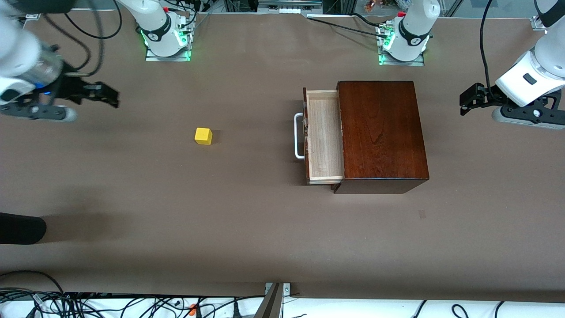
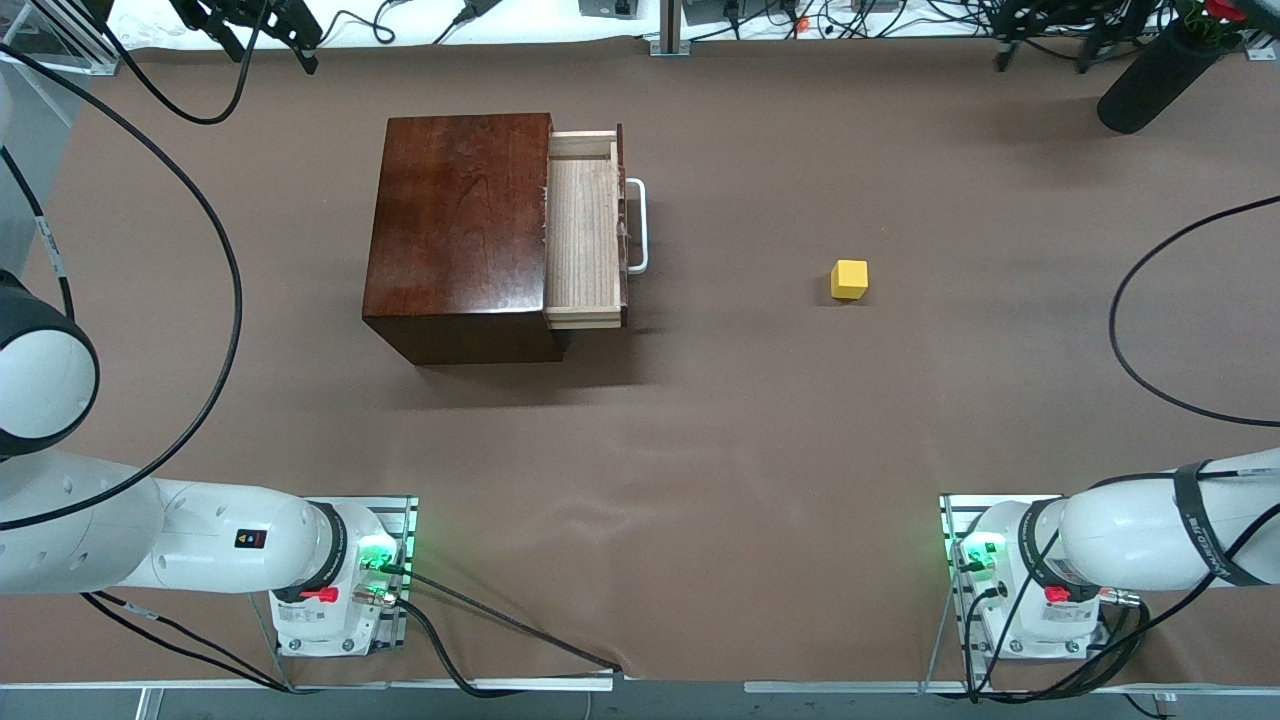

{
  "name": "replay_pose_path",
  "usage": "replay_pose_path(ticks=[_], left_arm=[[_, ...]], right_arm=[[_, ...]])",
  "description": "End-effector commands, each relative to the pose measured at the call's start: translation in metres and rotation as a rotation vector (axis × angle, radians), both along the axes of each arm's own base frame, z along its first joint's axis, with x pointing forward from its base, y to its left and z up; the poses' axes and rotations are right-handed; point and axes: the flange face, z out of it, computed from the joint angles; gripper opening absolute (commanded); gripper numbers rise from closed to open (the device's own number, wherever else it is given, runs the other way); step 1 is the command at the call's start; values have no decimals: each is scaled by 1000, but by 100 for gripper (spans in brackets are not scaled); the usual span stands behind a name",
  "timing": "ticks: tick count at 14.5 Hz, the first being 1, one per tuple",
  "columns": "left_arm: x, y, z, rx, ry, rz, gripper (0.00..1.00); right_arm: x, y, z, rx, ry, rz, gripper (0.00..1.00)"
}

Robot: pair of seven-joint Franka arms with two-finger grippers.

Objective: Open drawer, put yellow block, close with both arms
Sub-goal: 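Reach the right gripper down to the yellow cube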

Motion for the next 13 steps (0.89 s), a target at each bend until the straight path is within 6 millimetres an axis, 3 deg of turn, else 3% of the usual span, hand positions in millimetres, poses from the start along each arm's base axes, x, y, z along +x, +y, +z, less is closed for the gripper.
replay_pose_path(ticks=[1,2,4,7,13], left_arm=[[-3,0,9,-29,6,-10,100],[-3,1,9,-29,6,-8,100],[-3,1,9,-29,6,-8,100],[-3,1,8,-29,9,-8,100],[-4,1,8,-28,13,-8,100]], right_arm=[[-16,50,7,21,-6,-87,100],[-21,72,4,16,-4,-98,100],[-26,90,-9,11,-1,-107,100],[-25,95,-48,16,-6,-111,100],[-52,111,-175,23,-59,-145,100]])
